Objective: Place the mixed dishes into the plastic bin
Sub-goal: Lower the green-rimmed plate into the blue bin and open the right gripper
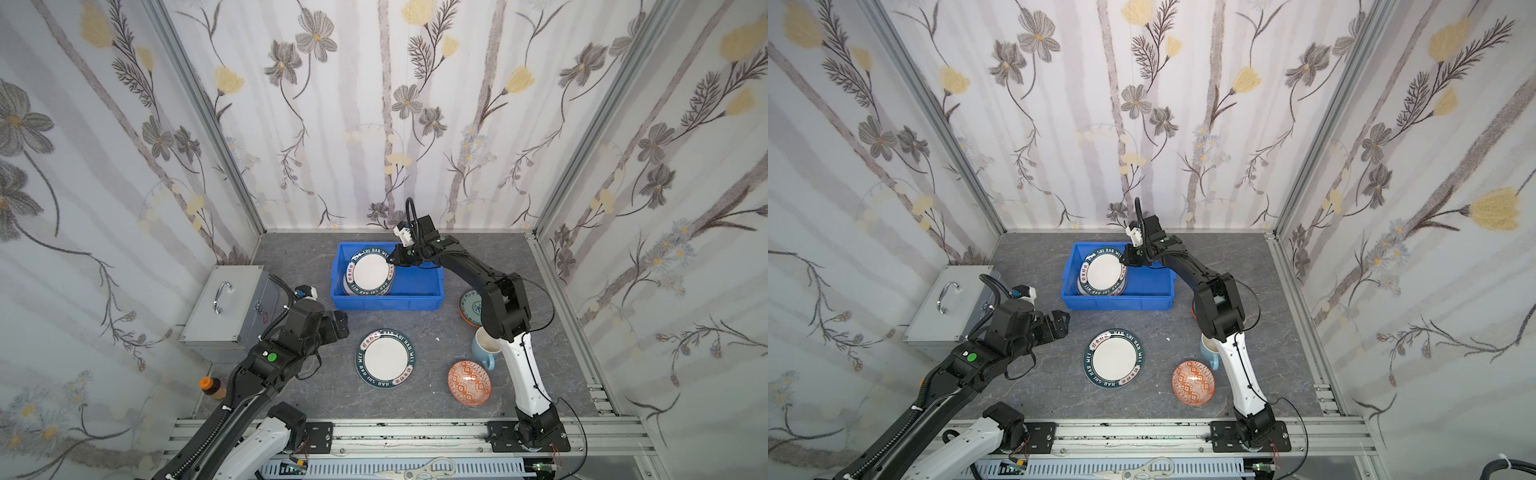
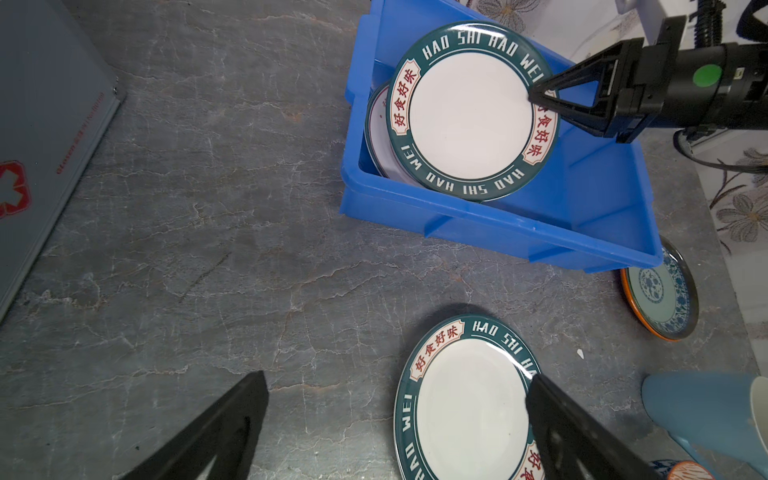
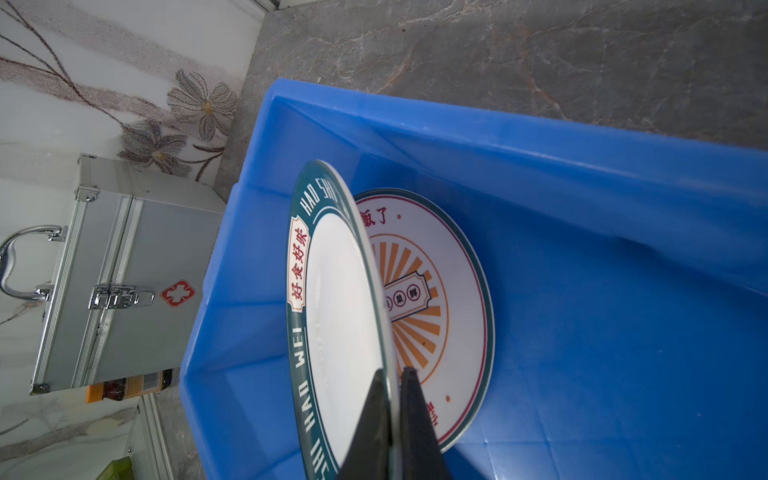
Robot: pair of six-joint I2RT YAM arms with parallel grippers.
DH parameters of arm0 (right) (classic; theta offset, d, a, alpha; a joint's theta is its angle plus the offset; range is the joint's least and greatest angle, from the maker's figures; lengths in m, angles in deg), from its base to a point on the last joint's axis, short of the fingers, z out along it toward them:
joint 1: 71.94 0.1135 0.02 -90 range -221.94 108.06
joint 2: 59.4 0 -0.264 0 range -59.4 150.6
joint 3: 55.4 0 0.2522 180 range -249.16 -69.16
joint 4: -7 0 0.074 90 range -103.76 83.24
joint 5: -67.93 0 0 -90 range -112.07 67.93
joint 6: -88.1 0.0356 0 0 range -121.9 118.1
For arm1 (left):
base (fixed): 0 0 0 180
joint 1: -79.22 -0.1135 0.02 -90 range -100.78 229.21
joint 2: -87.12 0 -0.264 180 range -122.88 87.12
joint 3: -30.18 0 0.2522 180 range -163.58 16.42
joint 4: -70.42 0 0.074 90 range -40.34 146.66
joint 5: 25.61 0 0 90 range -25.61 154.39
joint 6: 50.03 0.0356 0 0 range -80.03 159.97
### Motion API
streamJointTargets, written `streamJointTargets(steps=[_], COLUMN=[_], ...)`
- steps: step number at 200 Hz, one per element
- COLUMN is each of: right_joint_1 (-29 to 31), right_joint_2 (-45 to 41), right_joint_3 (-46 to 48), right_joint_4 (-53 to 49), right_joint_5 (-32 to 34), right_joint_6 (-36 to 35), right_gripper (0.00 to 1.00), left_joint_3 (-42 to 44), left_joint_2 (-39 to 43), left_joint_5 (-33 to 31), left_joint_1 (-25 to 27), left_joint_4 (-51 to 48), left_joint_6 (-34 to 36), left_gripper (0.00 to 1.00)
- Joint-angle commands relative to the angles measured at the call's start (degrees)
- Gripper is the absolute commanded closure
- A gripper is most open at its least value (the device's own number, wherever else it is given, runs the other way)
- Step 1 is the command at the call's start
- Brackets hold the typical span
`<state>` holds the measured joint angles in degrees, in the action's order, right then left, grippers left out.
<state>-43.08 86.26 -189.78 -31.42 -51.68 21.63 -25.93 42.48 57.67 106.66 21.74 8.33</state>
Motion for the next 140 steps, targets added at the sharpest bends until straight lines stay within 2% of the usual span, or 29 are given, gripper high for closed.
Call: streamJointTargets(steps=[1,78,99,127,140], right_joint_1=[-0.05,0.05,0.14,0.14,0.13], right_joint_2=[1.25,5.46,5.92,6.56,6.49], right_joint_3=[-0.73,-1.09,-1.11,-1.11,-1.11], right_joint_4=[5.04,6.49,6.25,6.13,5.87], right_joint_5=[-2.06,-2.68,-2.04,-2.20,-2.11], right_joint_6=[1.30,3.21,3.01,2.88,2.60], right_gripper=[0.94,0.89,0.82,0.68,0.66], left_joint_3=[-0.57,-0.41,-0.02,0.43,0.74], left_joint_2=[-0.86,-2.78,-3.02,-3.42,-3.61], left_joint_5=[0.97,2.28,2.58,3.11,3.59], left_joint_1=[-0.69,-1.78,-1.91,-2.04,-2.07], left_joint_4=[-0.09,1.04,1.49,1.97,2.30], left_joint_6=[0.67,0.79,0.79,0.55,0.47], left_gripper=[0.00,0.00,0.00,0.00,0.00])
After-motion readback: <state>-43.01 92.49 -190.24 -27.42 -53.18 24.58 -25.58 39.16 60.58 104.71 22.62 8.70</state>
